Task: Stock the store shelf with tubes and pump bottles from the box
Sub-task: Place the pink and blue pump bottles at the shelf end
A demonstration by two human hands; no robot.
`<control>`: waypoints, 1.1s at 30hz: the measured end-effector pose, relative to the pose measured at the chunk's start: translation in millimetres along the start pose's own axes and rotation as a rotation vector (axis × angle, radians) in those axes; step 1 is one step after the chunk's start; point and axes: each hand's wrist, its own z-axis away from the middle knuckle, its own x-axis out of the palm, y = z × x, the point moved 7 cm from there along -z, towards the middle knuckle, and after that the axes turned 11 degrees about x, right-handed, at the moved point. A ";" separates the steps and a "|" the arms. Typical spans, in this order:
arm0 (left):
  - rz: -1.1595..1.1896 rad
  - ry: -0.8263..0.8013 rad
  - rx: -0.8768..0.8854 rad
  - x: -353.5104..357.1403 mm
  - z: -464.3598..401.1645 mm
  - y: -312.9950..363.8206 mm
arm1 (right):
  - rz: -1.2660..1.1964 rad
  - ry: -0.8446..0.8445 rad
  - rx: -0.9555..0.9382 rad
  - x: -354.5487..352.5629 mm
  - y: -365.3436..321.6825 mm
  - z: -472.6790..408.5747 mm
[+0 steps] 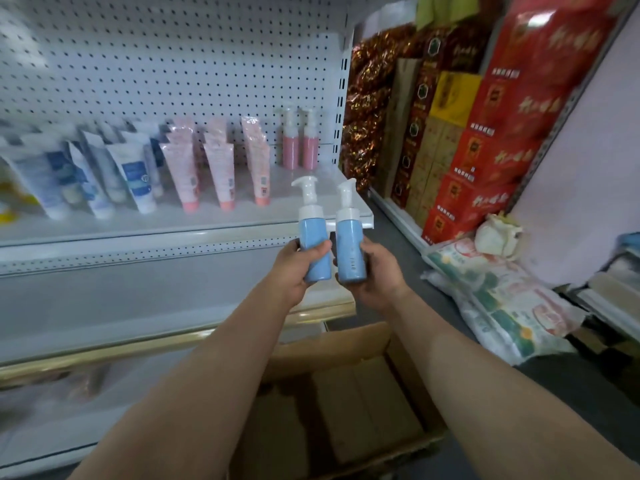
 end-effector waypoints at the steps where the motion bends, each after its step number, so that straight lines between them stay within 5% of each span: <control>1: 0.005 0.013 0.010 0.4 -1.0 6.1 | -0.012 -0.017 -0.024 3.4 -5.4 -0.1; 17: -0.021 0.010 0.061 2.6 -22.3 27.3 | 0.063 0.044 -0.073 15.3 -32.7 5.9; 25: 0.038 0.010 0.049 14.2 -36.1 23.4 | -0.258 0.067 -0.031 4.4 -43.6 -15.5; 33: 0.032 0.002 0.123 26.3 -76.4 31.4 | -0.090 0.007 -0.068 -4.2 -79.7 -38.6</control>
